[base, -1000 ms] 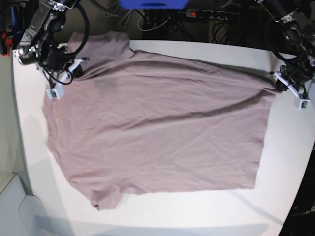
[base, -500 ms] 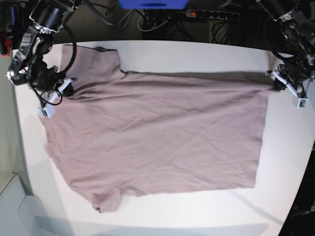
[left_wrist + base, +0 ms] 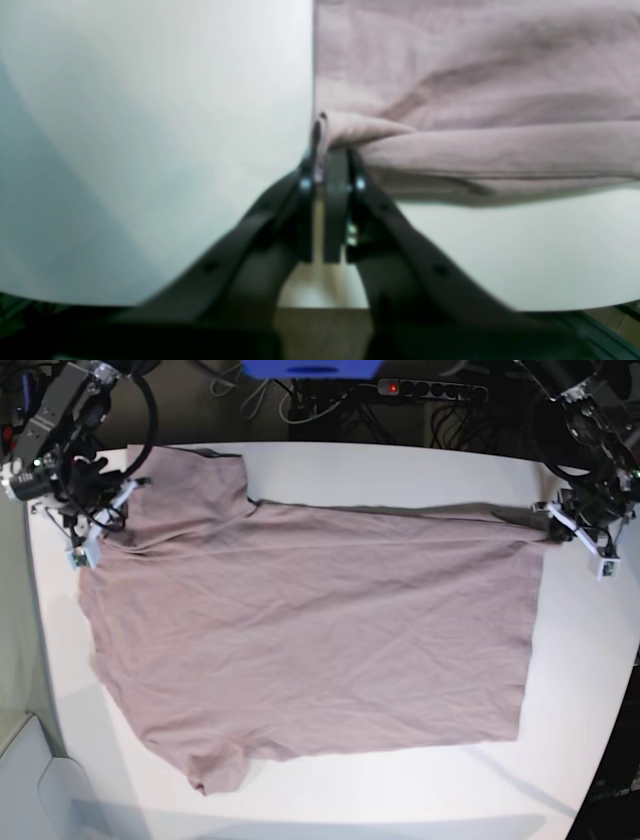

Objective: Layout the t-shirt on the table in an organized manner, then fold the t-shirt properly
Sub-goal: 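Lift the collar edge with both grippers and pull it taut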

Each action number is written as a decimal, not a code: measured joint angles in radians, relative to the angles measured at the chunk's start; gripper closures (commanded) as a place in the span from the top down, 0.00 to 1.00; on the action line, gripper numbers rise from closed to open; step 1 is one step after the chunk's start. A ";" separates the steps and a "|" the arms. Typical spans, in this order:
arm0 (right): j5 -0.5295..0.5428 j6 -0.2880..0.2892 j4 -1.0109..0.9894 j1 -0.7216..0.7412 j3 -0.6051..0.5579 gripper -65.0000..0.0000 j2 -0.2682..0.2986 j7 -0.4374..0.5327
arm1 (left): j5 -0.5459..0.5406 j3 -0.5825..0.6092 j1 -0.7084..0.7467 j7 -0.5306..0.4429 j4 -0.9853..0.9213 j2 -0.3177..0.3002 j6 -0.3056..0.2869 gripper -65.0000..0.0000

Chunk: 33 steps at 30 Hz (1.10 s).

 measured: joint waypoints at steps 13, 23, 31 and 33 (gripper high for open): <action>0.003 0.000 -0.028 -0.069 -0.006 0.41 -0.054 0.048 | 0.000 0.001 0.000 0.000 0.000 0.000 0.000 0.00; 0.002 0.000 -0.105 -0.092 -0.003 0.41 -0.043 0.092 | 0.001 -0.003 0.001 0.000 0.000 0.000 0.000 0.00; 0.002 0.000 -0.105 -0.097 0.023 0.41 -0.037 0.091 | 0.000 -0.002 0.011 0.000 0.000 0.000 0.000 0.00; 0.001 0.000 -0.106 -0.097 0.037 0.42 -0.035 0.091 | 0.001 -0.002 0.012 0.000 0.000 0.000 0.000 0.00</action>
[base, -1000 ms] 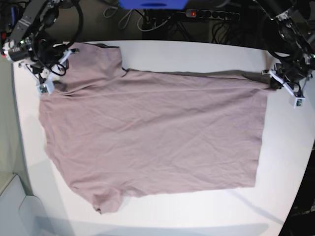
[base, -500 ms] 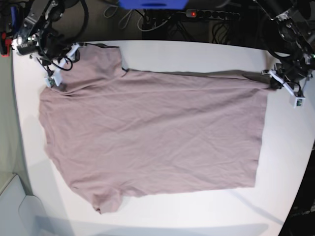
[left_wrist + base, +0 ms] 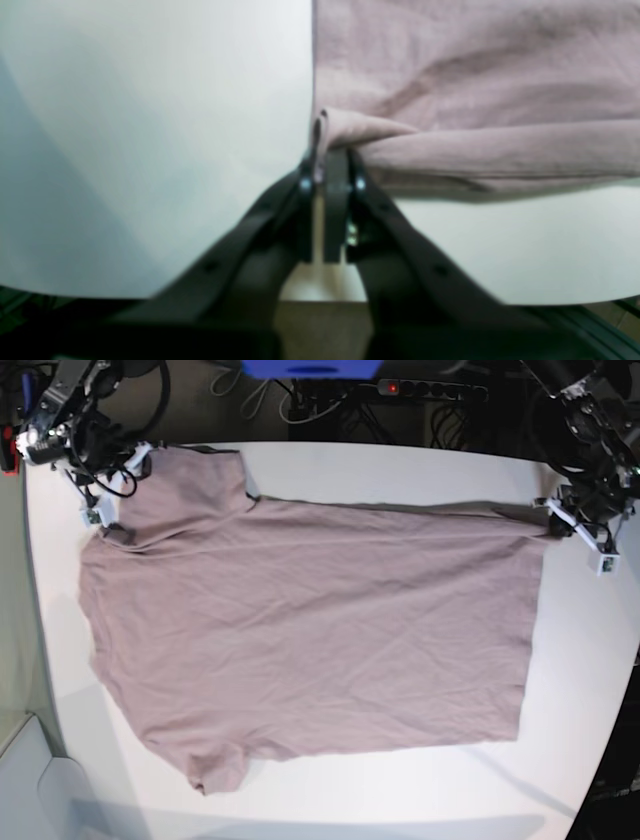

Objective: Layout the t-shirt on the table in an organized manner, then fold the t-shirt properly
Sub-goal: 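Lift the collar edge with both grippers and pull it taut, then fold the collar edge over the shirt body toward the hem with both grippers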

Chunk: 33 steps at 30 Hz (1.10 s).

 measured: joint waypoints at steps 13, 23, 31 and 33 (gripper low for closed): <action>-0.089 -0.008 -0.072 -0.012 -0.067 0.37 -0.001 0.212 | 0.000 -0.001 0.000 0.000 0.000 0.000 0.000 0.00; -0.051 -0.011 -0.073 -0.031 -0.148 0.00 -0.014 0.237 | 0.000 -0.002 0.000 0.000 0.000 0.000 0.000 0.00; -0.124 0.000 0.089 -0.067 -0.145 0.00 -0.014 0.113 | -0.001 -0.002 0.000 0.000 0.000 0.000 0.000 0.00; -0.119 -0.001 0.145 -0.061 -0.145 0.00 -0.009 0.124 | -0.002 -0.002 0.001 0.000 0.001 0.000 0.000 0.00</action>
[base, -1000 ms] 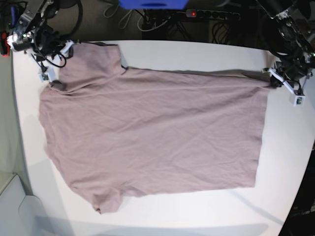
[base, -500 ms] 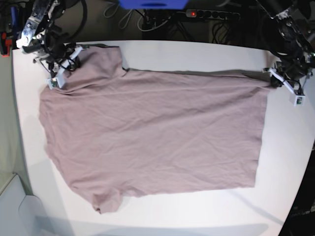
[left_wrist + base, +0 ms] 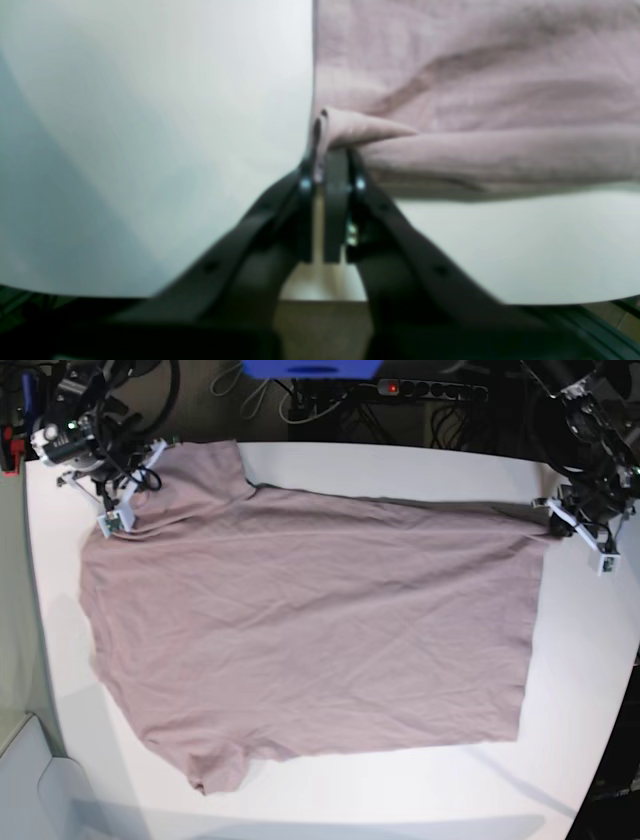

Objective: Layout the t-shirt on the table in an organized manner, then fold the t-shirt properly
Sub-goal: 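Fold the collar edge over the shirt body toward the hem with both grippers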

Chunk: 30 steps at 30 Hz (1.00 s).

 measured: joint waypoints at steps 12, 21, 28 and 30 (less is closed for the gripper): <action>0.018 0.001 0.038 0.043 0.146 0.00 -0.047 0.005 | -0.183 -0.001 0.057 0.005 0.165 -0.009 0.000 0.00; 0.019 0.001 0.045 0.156 0.291 0.00 -0.027 -0.002 | -0.206 -0.002 0.057 0.008 0.200 -0.009 0.000 0.00; 0.084 0.001 0.045 0.163 0.292 0.00 0.006 -0.004 | -0.200 -0.002 0.057 0.007 0.192 -0.008 0.000 0.00; 0.110 0.001 0.045 0.167 0.276 0.00 0.012 -0.005 | -0.197 -0.002 0.057 0.008 0.192 -0.008 0.000 0.00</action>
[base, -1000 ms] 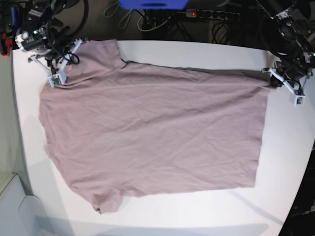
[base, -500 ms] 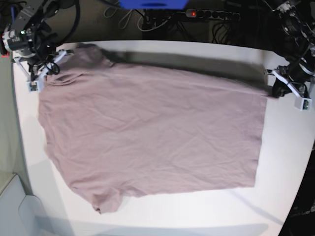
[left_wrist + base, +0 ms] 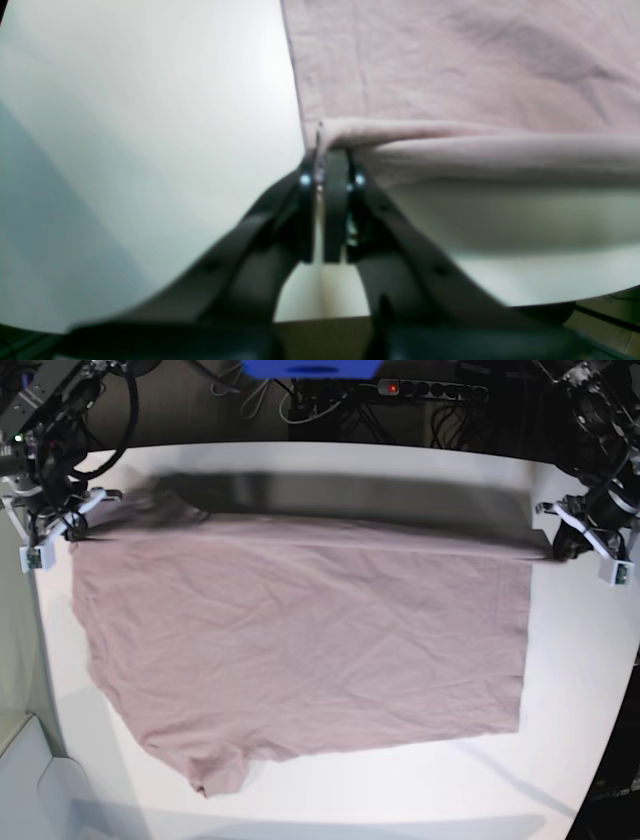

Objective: Layout the t-shirt on the table in an organized manner, then fold the t-shirt properly
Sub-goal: 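Fold the collar edge over the shirt body toward the hem with both grippers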

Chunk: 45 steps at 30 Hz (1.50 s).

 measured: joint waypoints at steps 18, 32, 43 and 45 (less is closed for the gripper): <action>-0.008 0.000 -0.003 0.035 -0.153 0.00 0.002 0.008 | 0.000 0.010 0.057 0.000 0.000 -0.089 0.000 0.00; -0.006 0.000 -0.150 0.169 -0.176 0.00 0.053 0.001 | 0.006 0.087 -0.098 -0.012 -0.172 -0.140 0.000 0.00; -0.008 0.000 -0.275 0.233 -0.177 0.00 0.074 0.011 | 0.153 0.174 -0.148 -0.019 -0.179 -0.142 0.000 0.00; -0.011 0.000 -0.292 0.235 -0.177 0.00 0.074 0.010 | 0.188 0.195 -0.149 -0.018 -0.179 -0.142 0.000 0.00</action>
